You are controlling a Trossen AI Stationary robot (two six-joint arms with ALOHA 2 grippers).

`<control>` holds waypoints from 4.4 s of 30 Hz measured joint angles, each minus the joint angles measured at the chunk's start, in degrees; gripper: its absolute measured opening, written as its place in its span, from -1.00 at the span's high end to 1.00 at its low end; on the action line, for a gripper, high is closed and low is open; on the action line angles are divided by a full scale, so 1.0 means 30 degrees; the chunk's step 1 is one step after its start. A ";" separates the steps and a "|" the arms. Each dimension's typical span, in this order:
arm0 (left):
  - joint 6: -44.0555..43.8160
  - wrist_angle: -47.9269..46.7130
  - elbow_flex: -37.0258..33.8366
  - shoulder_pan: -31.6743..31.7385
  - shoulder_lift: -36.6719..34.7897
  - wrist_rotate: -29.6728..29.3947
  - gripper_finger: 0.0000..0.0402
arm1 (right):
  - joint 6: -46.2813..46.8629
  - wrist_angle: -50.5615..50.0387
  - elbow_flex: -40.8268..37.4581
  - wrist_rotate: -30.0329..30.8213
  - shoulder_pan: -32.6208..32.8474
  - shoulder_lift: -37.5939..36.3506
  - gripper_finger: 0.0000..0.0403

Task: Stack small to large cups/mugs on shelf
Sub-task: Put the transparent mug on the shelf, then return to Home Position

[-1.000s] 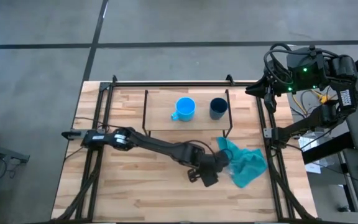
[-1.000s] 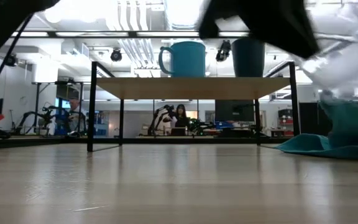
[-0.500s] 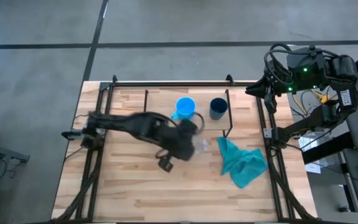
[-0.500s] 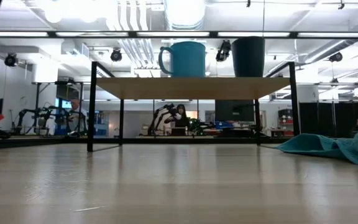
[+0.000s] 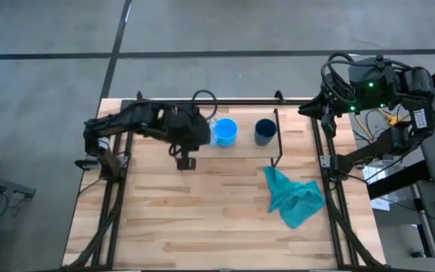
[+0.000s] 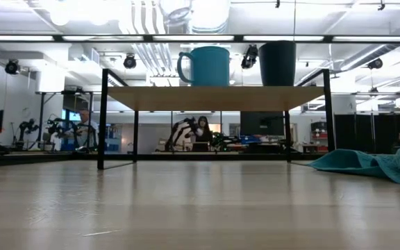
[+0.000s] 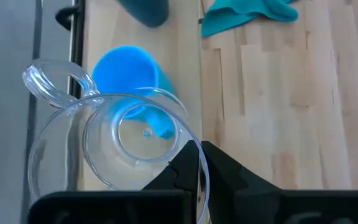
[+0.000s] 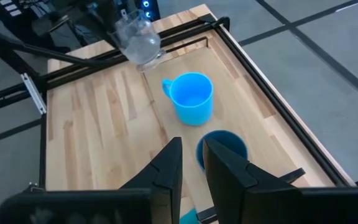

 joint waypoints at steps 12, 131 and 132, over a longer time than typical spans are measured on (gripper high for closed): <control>-0.0063 -0.0011 -0.2686 0.2552 0.0125 0.2110 1.00 | 0.0000 -0.0053 0.0000 0.0007 0.0000 -0.0007 0.70; -0.7498 0.1906 -0.7264 0.4400 -1.4457 0.0573 0.38 | -0.0299 0.1035 -0.0829 0.0051 0.0007 -0.5266 0.70; -0.7650 0.1907 -0.7798 0.4403 -1.5080 0.0390 0.38 | -0.0342 0.1035 -0.1083 0.0051 0.0007 -0.5735 0.70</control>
